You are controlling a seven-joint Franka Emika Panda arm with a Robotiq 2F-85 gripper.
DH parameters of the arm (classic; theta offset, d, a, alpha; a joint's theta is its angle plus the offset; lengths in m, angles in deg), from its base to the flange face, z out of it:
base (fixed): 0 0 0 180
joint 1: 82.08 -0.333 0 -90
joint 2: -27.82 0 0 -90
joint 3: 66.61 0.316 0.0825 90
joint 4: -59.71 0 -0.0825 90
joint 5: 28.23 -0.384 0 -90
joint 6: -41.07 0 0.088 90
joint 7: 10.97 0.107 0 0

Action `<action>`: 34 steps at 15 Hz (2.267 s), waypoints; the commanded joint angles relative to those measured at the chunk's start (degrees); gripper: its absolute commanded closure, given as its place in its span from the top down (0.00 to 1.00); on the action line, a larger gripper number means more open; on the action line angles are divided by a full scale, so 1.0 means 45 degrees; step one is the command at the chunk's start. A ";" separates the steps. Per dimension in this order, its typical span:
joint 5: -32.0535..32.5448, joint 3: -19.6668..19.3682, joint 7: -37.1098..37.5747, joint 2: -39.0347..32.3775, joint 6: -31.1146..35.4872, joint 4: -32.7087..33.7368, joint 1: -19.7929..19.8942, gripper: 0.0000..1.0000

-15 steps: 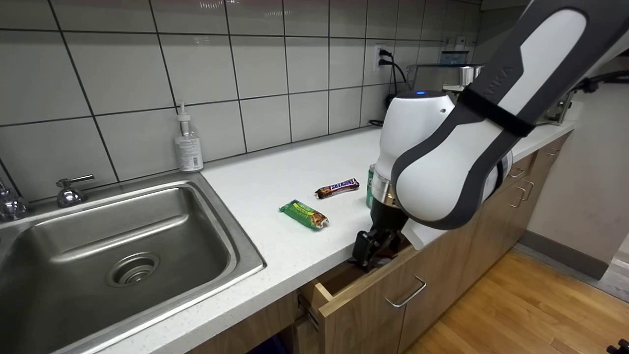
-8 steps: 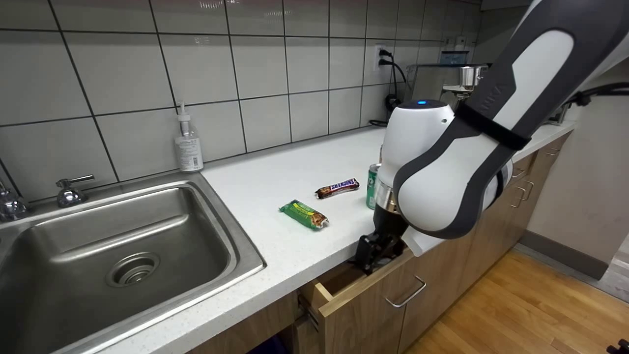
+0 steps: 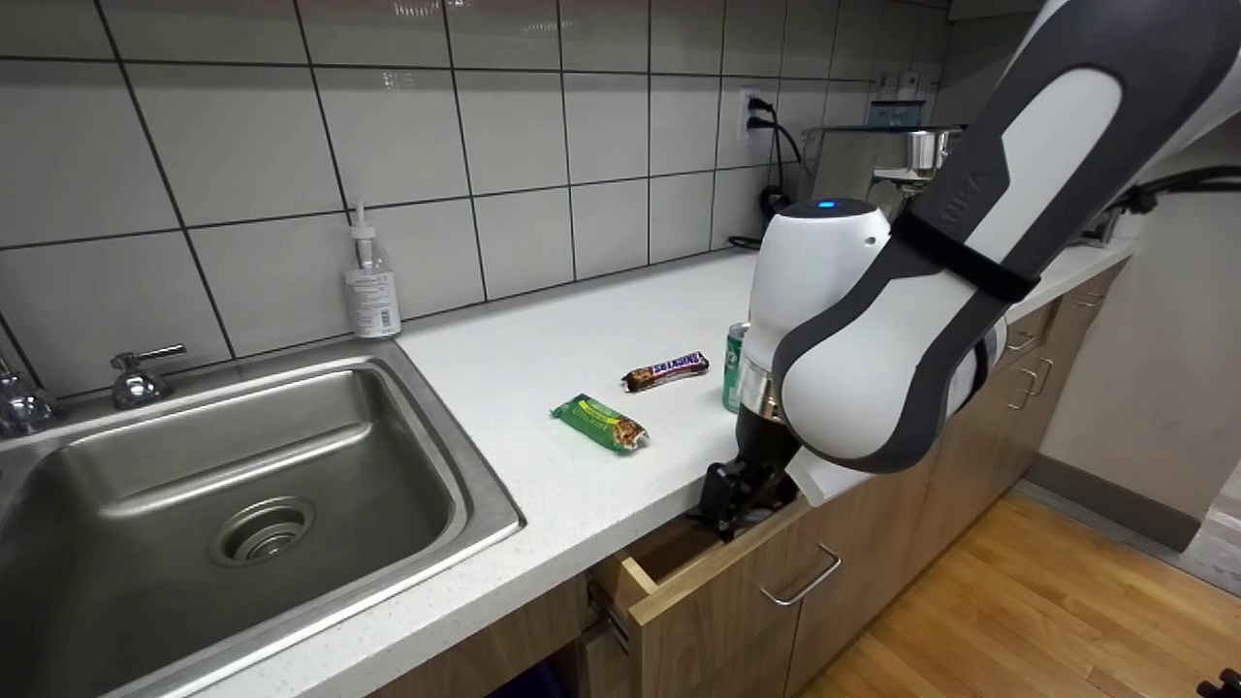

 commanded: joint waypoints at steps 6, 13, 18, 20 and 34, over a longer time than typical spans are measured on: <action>0.0049 0.0017 0.0194 0.0253 -0.1383 0.0028 -0.0082 1.00; 0.0378 -0.0406 0.0682 0.0438 -0.0986 -0.0521 -0.0727 1.00; 0.0291 -0.0387 0.0706 0.0722 -0.0948 -0.1058 -0.0929 1.00; 0.0264 -0.0408 0.0770 0.0897 -0.0971 -0.1281 -0.0962 1.00; 0.0197 -0.0394 0.1836 0.2227 -0.1058 -0.3347 -0.1315 1.00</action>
